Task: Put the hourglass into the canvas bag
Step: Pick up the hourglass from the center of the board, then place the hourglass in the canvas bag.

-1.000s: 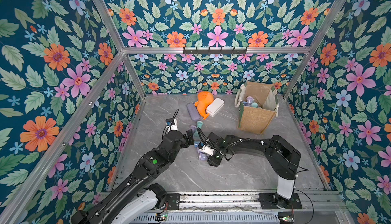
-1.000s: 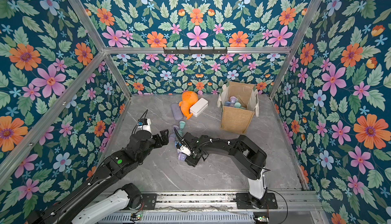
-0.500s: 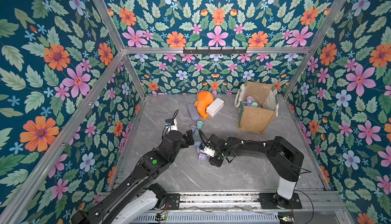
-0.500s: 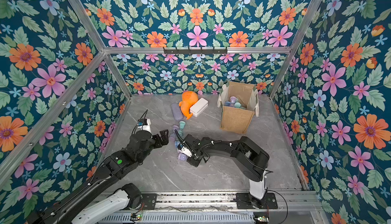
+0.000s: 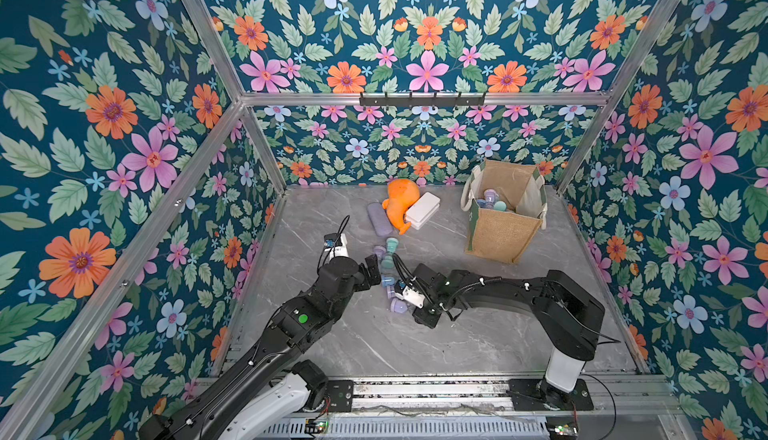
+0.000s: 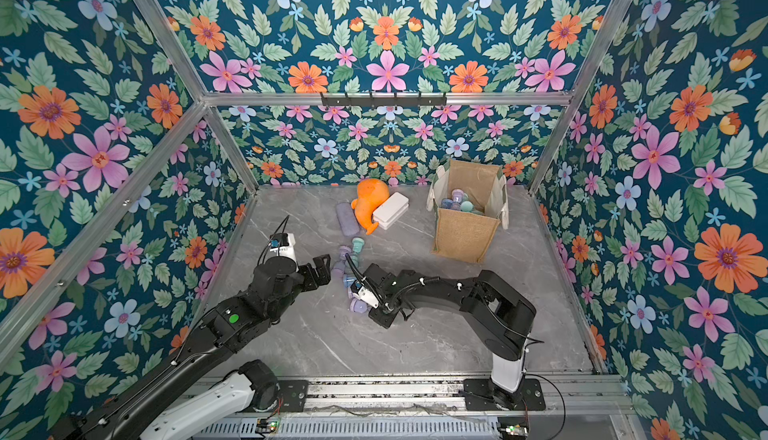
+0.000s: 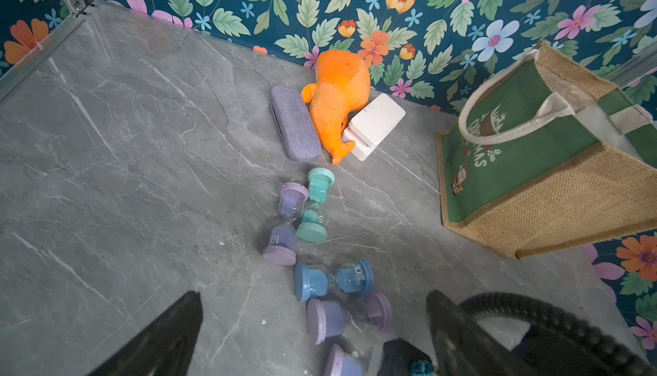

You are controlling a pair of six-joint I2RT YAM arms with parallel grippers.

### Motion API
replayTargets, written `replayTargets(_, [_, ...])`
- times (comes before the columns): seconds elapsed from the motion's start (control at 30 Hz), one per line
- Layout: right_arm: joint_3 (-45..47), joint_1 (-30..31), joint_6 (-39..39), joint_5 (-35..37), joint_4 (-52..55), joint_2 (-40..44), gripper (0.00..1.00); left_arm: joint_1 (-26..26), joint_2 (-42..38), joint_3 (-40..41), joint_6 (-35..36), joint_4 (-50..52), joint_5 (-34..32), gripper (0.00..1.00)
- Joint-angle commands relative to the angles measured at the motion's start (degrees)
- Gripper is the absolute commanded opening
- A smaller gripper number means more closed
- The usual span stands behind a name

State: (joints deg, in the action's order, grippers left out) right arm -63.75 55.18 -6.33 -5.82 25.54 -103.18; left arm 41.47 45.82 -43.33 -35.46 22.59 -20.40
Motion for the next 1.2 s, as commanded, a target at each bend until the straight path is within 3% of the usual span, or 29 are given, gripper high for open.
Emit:
replayTargets(0.0, [0.13,0.1,0.44,-0.24,-0.62,1.04,0.4,0.05,-0.29,-0.27,0.31,-0.01,-0.53,1.0])
replayTargets(0.53, [-3.34,-4.54,5.97,-3.32,4.58,12.57,0.4,0.01,0.77,-4.92,2.7,-0.58,0.69,1.0])
replayTargets(0.83, [-9.82,-12.67,12.04,-4.82,10.25,18.91,0.4,-0.02,5.34,-9.25,5.15,-4.43,4.13,1.0])
replayTargets(1.17, [-22.15,-25.34,13.96,-5.06,18.46,19.61,0.41,-0.04,12.53,-13.61,6.39,-9.92,9.49,1.0])
